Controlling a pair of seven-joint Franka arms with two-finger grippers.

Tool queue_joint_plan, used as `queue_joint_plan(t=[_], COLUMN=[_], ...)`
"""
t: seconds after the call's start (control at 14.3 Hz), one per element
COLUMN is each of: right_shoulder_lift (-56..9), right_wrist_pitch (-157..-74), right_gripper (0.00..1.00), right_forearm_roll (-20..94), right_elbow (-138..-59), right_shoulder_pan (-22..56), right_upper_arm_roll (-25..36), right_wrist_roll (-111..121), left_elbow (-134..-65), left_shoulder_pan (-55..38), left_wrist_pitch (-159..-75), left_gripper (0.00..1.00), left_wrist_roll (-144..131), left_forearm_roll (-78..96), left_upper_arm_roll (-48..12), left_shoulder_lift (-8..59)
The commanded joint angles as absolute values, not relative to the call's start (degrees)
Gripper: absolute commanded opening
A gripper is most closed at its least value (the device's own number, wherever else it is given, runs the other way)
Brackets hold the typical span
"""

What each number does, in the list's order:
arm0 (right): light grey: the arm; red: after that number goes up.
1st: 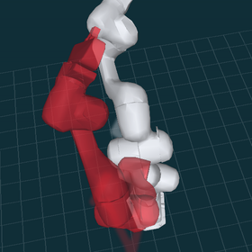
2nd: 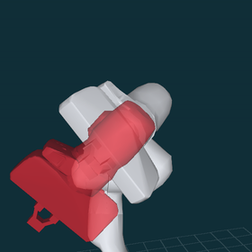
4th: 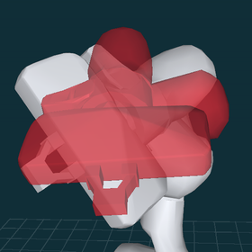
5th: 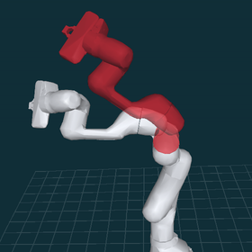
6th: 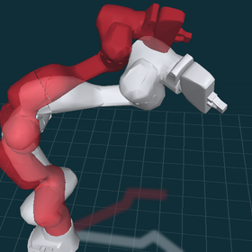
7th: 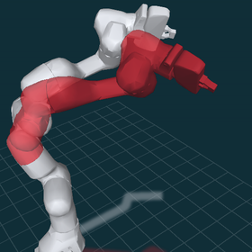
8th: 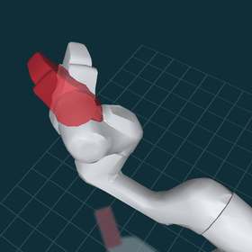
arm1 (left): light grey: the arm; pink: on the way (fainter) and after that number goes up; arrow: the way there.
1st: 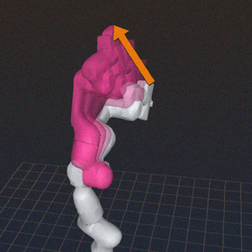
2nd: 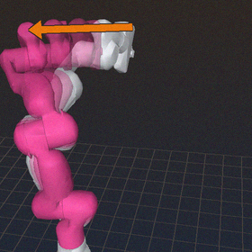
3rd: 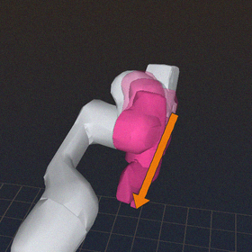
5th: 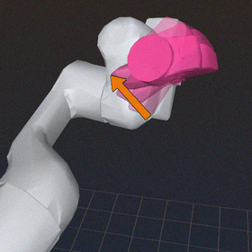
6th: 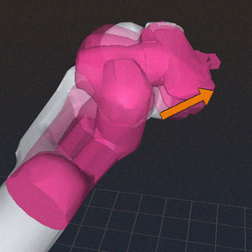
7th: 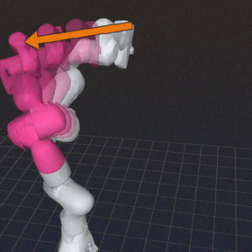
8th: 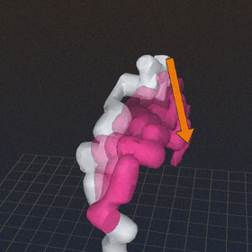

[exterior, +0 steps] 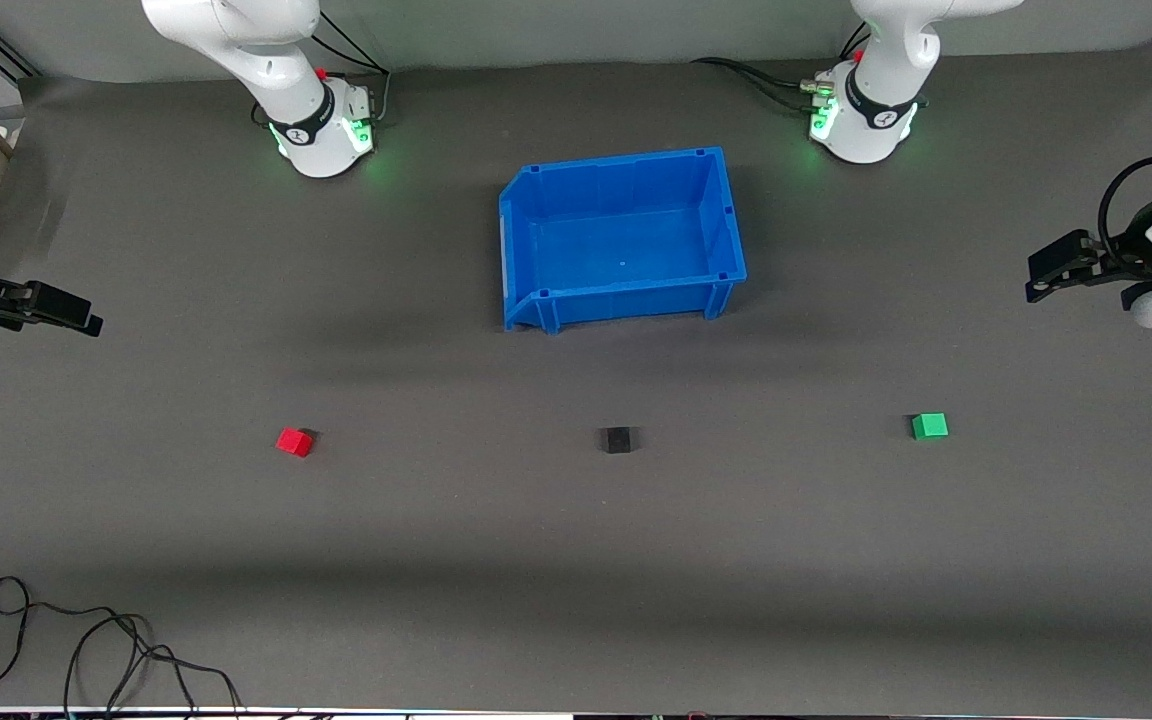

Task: Attach green and red cubes to black cube
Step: 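Move the right gripper toward the red cube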

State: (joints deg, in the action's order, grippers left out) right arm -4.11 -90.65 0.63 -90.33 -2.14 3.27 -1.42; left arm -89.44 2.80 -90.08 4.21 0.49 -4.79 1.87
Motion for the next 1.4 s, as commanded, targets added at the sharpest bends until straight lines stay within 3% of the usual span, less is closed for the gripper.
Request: queue_joint_plan(t=[0.0, 0.42, 0.7, 1.33], right_shoulder_lift=[-5.0, -7.4, -12.6, -24.2], right_wrist_pitch=[-89.2, -90.4, -97.3, -112.6], right_gripper=[1.00, 1.00, 1.00, 1.00], right_forearm_roll=[0.6, 1.0, 2.4, 2.5], right_elbow=[-88.5, -89.1, -89.9, -94.6], right_shoulder_pan=[-1.9, -1.5, -0.1, 2.7], right_upper_arm_roll=[3.2, 3.0, 3.1, 3.1], right_wrist_roll=[-2.8, -2.8, -5.8, -12.0], left_elbow=[-88.2, -88.2, -88.6, -89.4], left_shoulder_pan=[2.8, 3.2, 4.1, 6.1], left_wrist_pitch=[-89.4, -89.3, -87.0, -86.6], left_gripper=[1.00, 1.00, 1.00, 1.00], left_wrist_roll=[4.9, 3.9, -0.8, -61.6], left_forearm_roll=[-0.4, -0.4, -0.2, 3.2], left_upper_arm_roll=[-4.8, -4.5, -4.3, -4.6], left_shoulder_lift=[2.5, 2.5, 2.2, 1.6])
